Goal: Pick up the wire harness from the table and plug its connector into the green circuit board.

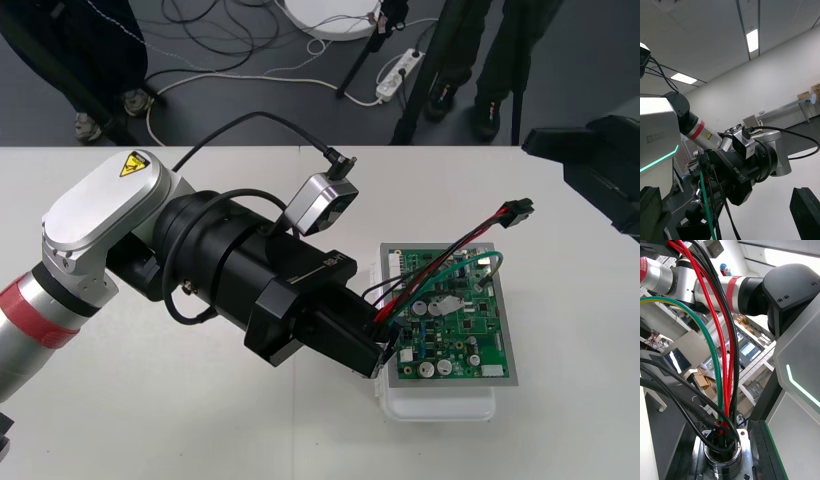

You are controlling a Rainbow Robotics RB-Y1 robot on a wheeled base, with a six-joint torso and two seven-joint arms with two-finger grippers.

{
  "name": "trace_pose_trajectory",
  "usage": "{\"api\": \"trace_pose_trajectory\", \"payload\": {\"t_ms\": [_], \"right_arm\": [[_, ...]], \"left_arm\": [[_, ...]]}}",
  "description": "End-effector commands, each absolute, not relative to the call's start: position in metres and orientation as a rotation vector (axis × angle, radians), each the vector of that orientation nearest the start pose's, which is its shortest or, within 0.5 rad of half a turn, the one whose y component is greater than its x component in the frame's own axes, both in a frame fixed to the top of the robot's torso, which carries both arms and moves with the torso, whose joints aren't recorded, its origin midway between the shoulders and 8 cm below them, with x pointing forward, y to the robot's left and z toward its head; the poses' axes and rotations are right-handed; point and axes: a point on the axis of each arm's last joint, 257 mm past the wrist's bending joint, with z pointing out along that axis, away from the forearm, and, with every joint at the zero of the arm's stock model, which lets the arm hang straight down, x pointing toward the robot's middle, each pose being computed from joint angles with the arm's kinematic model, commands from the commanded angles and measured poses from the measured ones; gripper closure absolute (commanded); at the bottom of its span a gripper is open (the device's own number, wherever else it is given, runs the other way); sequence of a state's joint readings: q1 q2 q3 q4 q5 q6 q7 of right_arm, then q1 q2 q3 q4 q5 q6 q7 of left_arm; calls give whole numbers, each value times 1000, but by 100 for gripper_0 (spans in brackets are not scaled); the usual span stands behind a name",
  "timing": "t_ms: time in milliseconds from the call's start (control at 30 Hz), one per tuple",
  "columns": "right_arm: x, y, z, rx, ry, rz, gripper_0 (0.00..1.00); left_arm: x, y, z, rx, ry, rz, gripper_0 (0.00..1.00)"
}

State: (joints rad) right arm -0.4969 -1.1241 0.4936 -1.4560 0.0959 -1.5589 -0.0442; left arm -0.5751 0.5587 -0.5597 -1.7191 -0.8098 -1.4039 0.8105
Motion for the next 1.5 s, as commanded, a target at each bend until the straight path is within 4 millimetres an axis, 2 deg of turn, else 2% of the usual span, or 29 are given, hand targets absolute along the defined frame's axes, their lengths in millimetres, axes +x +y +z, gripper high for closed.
{"api": "trace_pose_trajectory", "payload": {"t_ms": [33, 367, 633, 1167, 1500], "right_arm": [[312, -159, 55, -1166, 915, 1644, 0], [301, -137, 38, -1222, 893, 1679, 0], [276, -131, 32, -1236, 875, 1747, 0], [254, -125, 31, -1236, 832, 1815, 0], [253, -127, 41, -1211, 810, 1840, 0]], "left_arm": [[223, -44, -50, -1755, -1725, 2392, 100], [221, -44, -53, -1756, -1721, 2393, 100], [222, -44, -53, -1767, -1720, 2395, 100], [221, -44, -52, -1780, -1709, 2404, 100], [221, -44, -52, -1781, -1707, 2403, 100]]}}
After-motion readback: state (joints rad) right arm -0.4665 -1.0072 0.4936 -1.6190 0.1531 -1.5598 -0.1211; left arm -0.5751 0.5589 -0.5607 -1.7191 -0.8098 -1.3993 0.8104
